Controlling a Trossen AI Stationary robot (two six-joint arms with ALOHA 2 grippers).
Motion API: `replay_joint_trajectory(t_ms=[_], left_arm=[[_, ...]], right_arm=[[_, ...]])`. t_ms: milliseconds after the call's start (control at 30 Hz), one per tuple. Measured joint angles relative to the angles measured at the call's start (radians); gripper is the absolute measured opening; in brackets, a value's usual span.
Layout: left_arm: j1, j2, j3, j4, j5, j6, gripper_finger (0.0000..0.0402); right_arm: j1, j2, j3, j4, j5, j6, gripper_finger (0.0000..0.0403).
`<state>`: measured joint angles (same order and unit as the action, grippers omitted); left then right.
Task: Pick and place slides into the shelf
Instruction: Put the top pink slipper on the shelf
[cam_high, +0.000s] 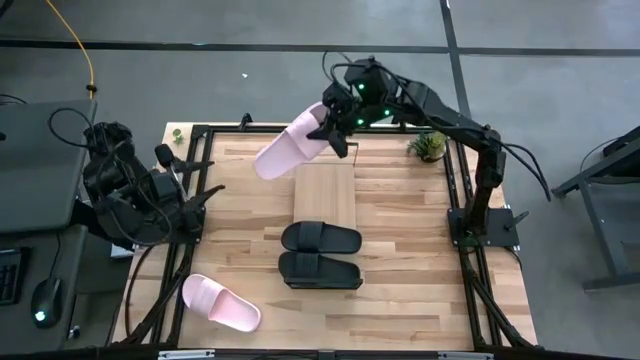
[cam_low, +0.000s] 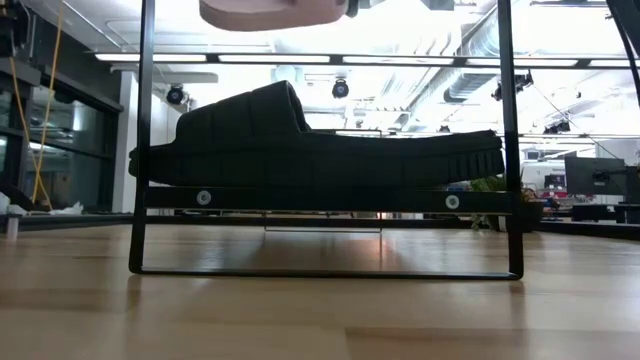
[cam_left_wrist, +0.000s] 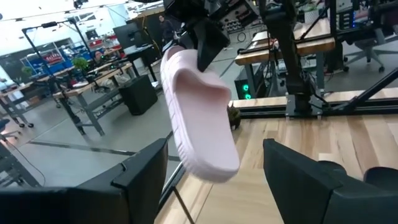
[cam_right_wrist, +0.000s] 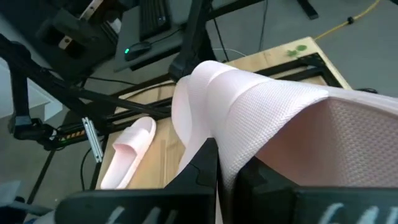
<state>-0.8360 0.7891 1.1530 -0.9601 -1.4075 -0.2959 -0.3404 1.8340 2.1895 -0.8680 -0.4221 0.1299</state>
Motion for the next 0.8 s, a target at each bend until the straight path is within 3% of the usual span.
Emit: replay_joint_trajectory(t_ms=[467, 800], left_arm=[[-0.001, -0.236, -0.044, -0.068, 0.005, -0.024, 0.0246], [-0.002, -0.275, -0.097, -0.061, 0.003, 0.0, 0.0246]], right_arm=[[-0.044, -0.13, 0.0, -0.121, -0.032, -0.059, 0.0], [-0.047, -0.238, 0.001, -0.255, 0.037, -0.086, 0.0]])
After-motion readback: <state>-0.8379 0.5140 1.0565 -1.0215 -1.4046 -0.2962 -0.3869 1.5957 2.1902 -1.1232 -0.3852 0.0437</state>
